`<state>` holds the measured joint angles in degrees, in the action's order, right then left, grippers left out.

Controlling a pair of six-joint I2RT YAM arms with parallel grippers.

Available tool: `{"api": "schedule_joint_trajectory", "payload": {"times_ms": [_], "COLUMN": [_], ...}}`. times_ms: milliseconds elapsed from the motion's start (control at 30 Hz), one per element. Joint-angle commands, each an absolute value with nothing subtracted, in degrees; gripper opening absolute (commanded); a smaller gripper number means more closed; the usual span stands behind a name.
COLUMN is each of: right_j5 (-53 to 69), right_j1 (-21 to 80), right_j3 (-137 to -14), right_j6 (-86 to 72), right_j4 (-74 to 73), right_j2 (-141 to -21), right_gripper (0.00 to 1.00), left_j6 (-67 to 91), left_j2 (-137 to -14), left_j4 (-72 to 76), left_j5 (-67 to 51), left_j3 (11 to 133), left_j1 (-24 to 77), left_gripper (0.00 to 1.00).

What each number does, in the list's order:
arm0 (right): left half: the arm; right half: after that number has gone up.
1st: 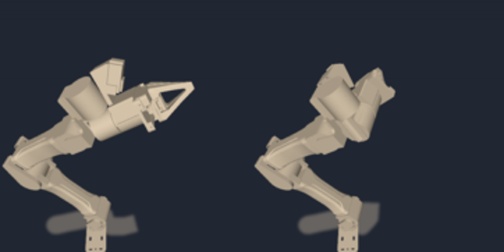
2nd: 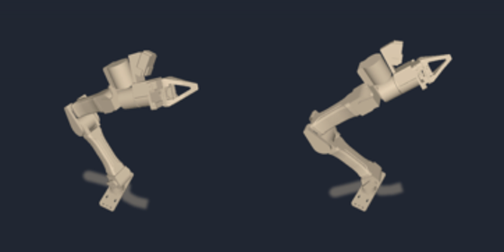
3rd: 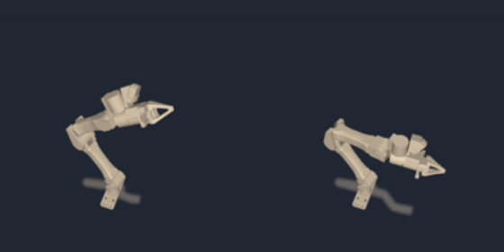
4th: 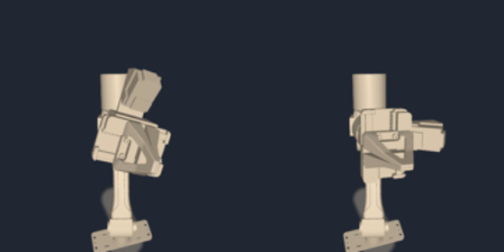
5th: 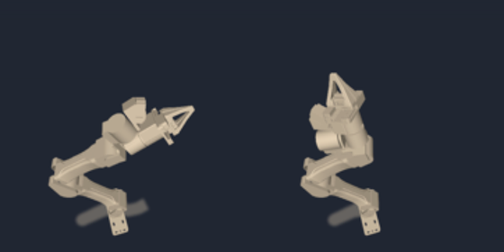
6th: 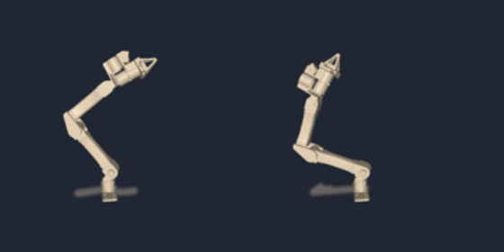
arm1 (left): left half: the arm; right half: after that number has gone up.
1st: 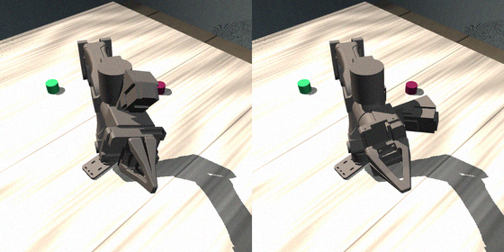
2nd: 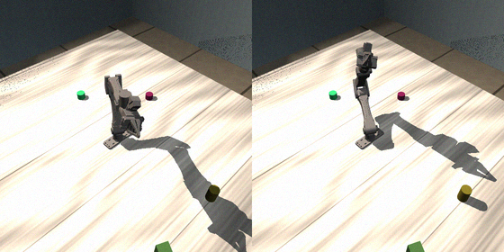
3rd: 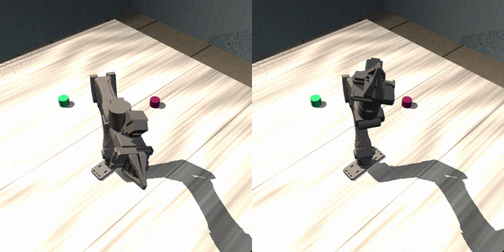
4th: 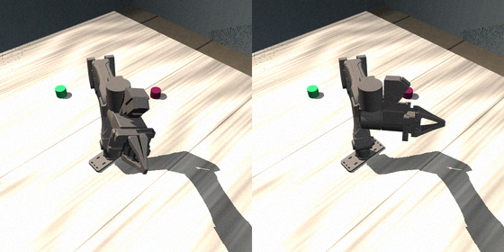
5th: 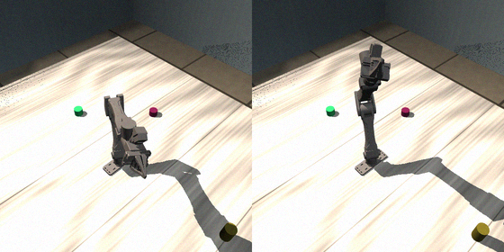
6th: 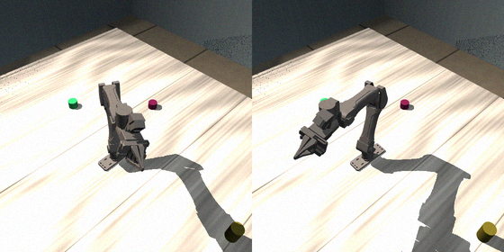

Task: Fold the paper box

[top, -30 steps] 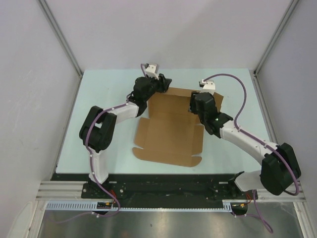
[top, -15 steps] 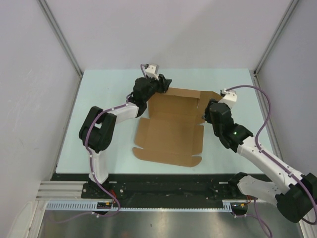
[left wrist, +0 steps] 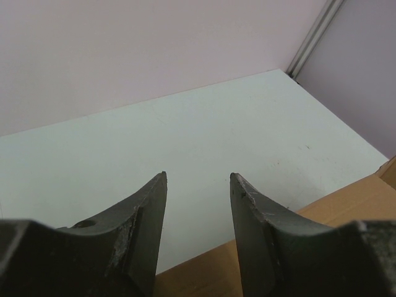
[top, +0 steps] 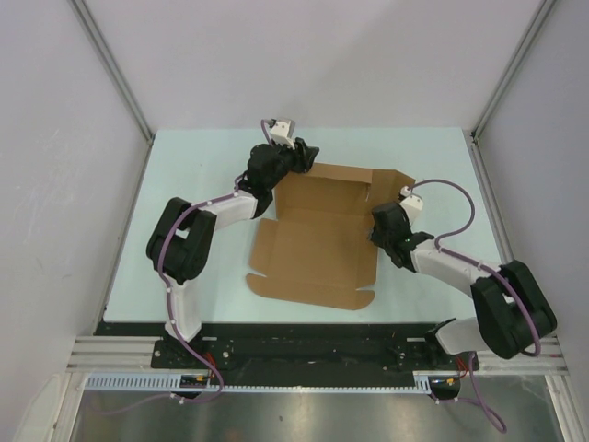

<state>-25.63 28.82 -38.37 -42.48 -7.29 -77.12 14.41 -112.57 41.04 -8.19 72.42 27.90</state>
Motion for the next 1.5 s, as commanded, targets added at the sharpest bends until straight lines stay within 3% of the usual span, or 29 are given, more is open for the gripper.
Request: {"api": "schedule_joint_trajectory", "payload": {"times_ms": [0, 500, 633, 833, 1200, 1467], "right_j5": [-26.1, -32.96, -31.56, -31.91, -31.29, -28.31], "right_j1": [27.87, 27.69, 26.98, 26.89, 31.64, 33.49], "right_j3": [-38.76, -38.76, -38.93, -38.85, -38.94, -38.85], "right_j6": [-44.47, -38.33, -37.09, -37.36, -29.88, -31.73], "right_j4": [2.98, 13.7, 15.29, 13.18, 22.67, 23.82], "right_j2": [-82.34, -87.8, -90.17, -90.7, -91.14, -94.47], "right_gripper": [0.44, 0.41, 0.33, 0.4, 0.16, 0.12], "left_j6": [13.8, 12.48, 12.48, 12.48, 12.83, 13.36], "left_j2": [-110.92, -111.09, -111.44, -111.97, -112.67, -112.85], "left_j4": [38.23, 37.53, 37.44, 37.53, 37.7, 37.71], "left_j5": [-9.49, -10.28, -10.37, -10.46, -10.9, -11.08], "left_j3": [70.93, 71.01, 71.02, 71.01, 71.1, 71.02], "left_j1": [28.65, 28.65, 28.65, 28.65, 28.74, 28.74], "left_gripper": [0.5, 0.5, 0.5, 0.5, 0.5, 0.5]}}
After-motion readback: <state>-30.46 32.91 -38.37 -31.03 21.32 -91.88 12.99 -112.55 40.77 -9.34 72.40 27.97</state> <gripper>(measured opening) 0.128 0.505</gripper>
